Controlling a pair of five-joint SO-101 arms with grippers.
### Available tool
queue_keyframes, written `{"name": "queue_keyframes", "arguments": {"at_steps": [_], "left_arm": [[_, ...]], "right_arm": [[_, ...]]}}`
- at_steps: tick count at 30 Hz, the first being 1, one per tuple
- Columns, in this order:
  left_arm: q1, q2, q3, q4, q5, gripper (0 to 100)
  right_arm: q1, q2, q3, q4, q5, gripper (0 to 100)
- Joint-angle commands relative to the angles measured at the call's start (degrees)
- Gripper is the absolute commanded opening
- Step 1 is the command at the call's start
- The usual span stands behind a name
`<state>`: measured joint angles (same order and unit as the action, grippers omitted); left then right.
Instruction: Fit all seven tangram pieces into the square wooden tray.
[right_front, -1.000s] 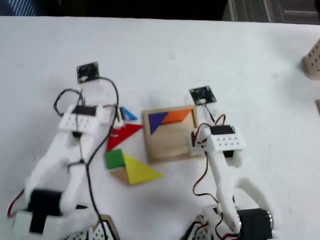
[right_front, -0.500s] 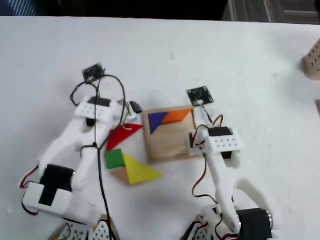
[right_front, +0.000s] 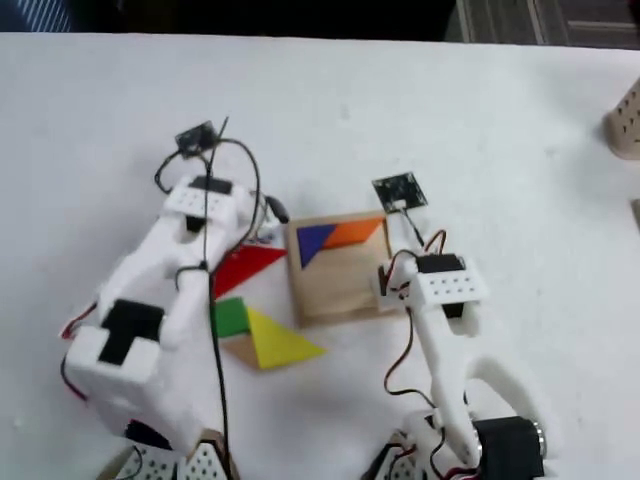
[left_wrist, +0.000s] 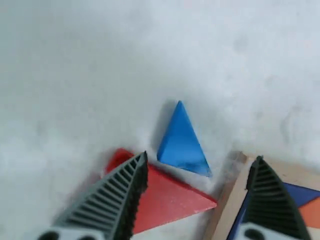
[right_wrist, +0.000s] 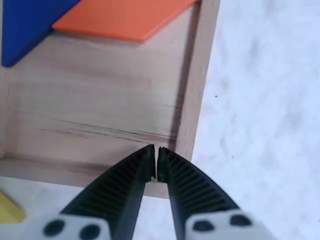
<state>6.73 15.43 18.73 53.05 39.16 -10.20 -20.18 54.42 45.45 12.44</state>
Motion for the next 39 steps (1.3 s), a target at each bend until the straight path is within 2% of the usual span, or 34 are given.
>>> {"name": "queue_keyframes", "arguments": {"at_steps": [1, 12, 15, 21, 32, 39], "left_arm": [[0.66, 5.41, -9.23, 4.22, 0.79, 31], [0.66, 8.84, -13.27, 7.21, 0.44, 31], [0.66, 8.84, -13.54, 8.18, -0.88, 25], [0.66, 8.84, -13.8, 7.91, -8.44, 15], [0.57, 8.84, -13.8, 7.91, -8.79, 15], [0.48, 8.84, -15.12, 7.91, -14.77, 15]], "right_arm": [[-0.66, -2.15, -0.26, -1.1, 0.53, 1.8], [-0.66, -2.15, -0.35, -1.1, 0.53, 1.8], [-1.54, -2.15, -0.35, -1.1, 0.53, 1.8], [-1.71, -2.15, -0.35, -1.1, 0.53, 1.8], [-1.54, -2.15, -0.35, -1.1, 0.53, 1.8], [-1.45, -2.15, -0.35, -1.1, 0.53, 1.8]]}}
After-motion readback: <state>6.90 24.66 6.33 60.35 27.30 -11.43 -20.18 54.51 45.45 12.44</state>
